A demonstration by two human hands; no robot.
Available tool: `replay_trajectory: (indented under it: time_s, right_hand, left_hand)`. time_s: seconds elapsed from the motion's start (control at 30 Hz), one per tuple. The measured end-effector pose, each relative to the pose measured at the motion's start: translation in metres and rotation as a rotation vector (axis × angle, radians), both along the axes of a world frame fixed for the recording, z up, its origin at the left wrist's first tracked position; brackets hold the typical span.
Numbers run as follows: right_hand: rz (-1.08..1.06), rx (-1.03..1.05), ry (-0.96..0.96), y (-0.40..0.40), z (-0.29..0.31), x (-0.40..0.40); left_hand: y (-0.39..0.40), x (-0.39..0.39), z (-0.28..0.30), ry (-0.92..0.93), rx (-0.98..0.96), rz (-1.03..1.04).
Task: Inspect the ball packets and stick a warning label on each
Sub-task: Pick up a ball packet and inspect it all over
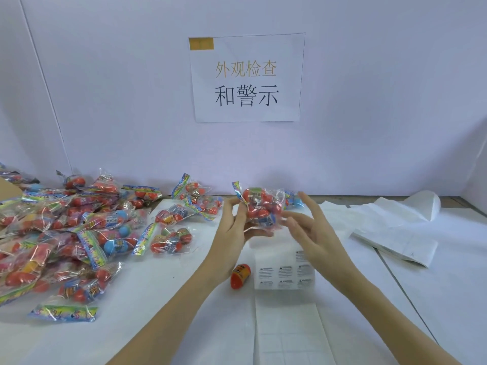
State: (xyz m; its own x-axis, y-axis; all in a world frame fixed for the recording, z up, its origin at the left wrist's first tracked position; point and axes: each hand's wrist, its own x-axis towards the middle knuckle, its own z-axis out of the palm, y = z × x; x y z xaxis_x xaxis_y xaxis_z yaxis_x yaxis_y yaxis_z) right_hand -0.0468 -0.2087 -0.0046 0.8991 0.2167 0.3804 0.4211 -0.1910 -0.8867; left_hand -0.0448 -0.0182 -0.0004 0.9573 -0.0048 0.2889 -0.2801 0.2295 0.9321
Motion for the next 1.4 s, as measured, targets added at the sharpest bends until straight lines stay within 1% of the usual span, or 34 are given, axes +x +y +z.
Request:
replay_trajectory:
  time_s: [0.07,0.13,0.23,0.27,0.33,0.43,0.57,0.6,0.67,0.77,0.83,0.87,0.97,1.03,1.1,1.17,1.23,1.27,1.33,1.4]
  right_hand:
    - [-0.037,0.113,0.012,0.003,0.006,-0.002]
    - [-0.107,0.165,0.039,0.002,0.008,-0.002]
    - [-0.092,0.252,0.178,-0.003,0.006,0.001]
    - [-0.076,0.245,0.209,-0.005,0.006,0.001]
    - [-0.066,0.168,0.212,-0.007,0.008,0.002]
    - [-0.073,0.085,0.175,-0.003,0.009,0.001]
    - [-0.15,0.049,0.092,-0.001,0.007,0.0]
    - [-0.181,0.075,0.094,-0.003,0.007,0.0]
    - [-0.195,0.194,0.167,-0.008,0.008,0.002]
    - [-0.064,0.407,0.344,-0.01,0.013,0.002]
    - [-0.048,0.486,0.412,-0.009,0.014,0.002]
    - [-0.05,0.479,0.411,-0.008,0.014,0.002]
    - [-0.061,0.326,0.316,-0.005,0.011,0.0]
    - [-0.075,0.271,0.269,-0.005,0.009,0.001]
    - [-0.104,0.3,0.273,-0.006,0.009,0.002]
    - [-0.091,0.371,0.325,-0.007,0.013,0.002]
    - [-0.041,0.451,0.38,-0.006,0.015,0.001]
    - [0.002,0.453,0.395,-0.006,0.015,0.0]
    - [0.088,0.368,0.413,-0.005,0.015,-0.001]
    - [0.117,0.253,0.397,-0.005,0.012,-0.001]
  left_hand:
    - [-0.005,-0.001,-0.002,0.015,-0.009,-0.041]
    - [-0.006,-0.002,-0.004,0.008,0.048,-0.039]
    - [-0.008,-0.003,-0.003,0.045,0.13,-0.009]
    - [-0.008,-0.003,-0.001,0.067,0.139,-0.01]
    - [-0.007,-0.003,0.001,0.086,0.171,0.033]
    - [-0.004,-0.002,-0.003,0.035,0.289,0.152]
    - [-0.006,-0.001,-0.008,-0.006,0.345,0.133]
    - [-0.005,-0.001,-0.007,0.003,0.327,0.127]
    - [-0.002,0.001,-0.006,0.016,0.322,0.119]
    - [-0.003,0.001,-0.004,-0.002,0.353,0.148]
    - [-0.005,0.001,-0.004,-0.02,0.367,0.172]
    - [-0.006,0.001,-0.005,-0.038,0.391,0.188]
    - [-0.005,-0.001,-0.007,-0.132,0.502,0.244]
    - [-0.004,-0.002,-0.007,-0.17,0.539,0.256]
    - [-0.004,-0.002,-0.005,-0.202,0.558,0.277]
    - [-0.004,-0.001,-0.002,-0.222,0.581,0.306]
    - [-0.006,0.001,-0.001,-0.194,0.553,0.313]
    - [-0.006,0.001,-0.002,-0.17,0.511,0.316]
    - [-0.004,0.001,-0.005,-0.117,0.385,0.318]
    - [0.001,0.001,-0.005,-0.055,0.29,0.326]
